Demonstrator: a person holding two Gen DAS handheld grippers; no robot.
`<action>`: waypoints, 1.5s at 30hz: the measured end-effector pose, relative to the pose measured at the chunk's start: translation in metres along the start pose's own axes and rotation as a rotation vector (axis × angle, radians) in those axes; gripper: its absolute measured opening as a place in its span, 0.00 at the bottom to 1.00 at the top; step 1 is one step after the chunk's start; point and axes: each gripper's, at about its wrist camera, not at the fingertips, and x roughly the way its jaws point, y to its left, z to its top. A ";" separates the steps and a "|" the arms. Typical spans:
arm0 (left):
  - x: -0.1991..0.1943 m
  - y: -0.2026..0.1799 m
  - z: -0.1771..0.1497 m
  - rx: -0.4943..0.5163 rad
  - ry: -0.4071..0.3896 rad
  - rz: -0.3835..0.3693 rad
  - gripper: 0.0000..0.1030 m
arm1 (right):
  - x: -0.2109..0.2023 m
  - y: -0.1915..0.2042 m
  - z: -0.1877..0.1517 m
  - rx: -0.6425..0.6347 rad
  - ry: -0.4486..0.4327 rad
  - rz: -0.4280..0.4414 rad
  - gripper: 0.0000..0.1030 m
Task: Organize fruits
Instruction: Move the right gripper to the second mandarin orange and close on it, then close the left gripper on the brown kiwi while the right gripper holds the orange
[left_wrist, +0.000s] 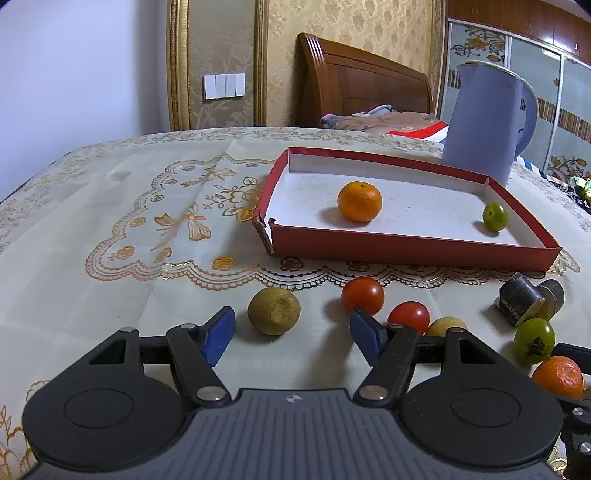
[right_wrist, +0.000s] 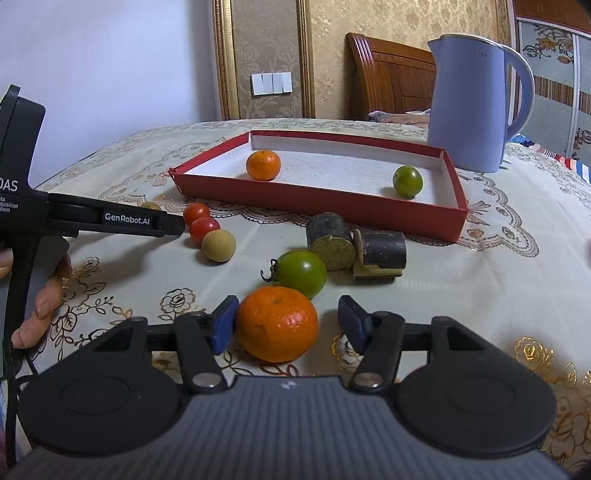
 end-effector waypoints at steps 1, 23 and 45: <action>0.000 0.000 0.000 -0.002 0.002 -0.001 0.66 | 0.000 0.000 0.000 0.001 -0.002 0.000 0.55; 0.000 0.003 -0.001 -0.023 -0.007 -0.007 0.60 | -0.003 0.005 -0.003 -0.038 -0.020 0.013 0.39; -0.002 0.005 -0.002 -0.032 -0.015 0.001 0.32 | -0.002 0.004 -0.004 -0.025 -0.031 0.005 0.39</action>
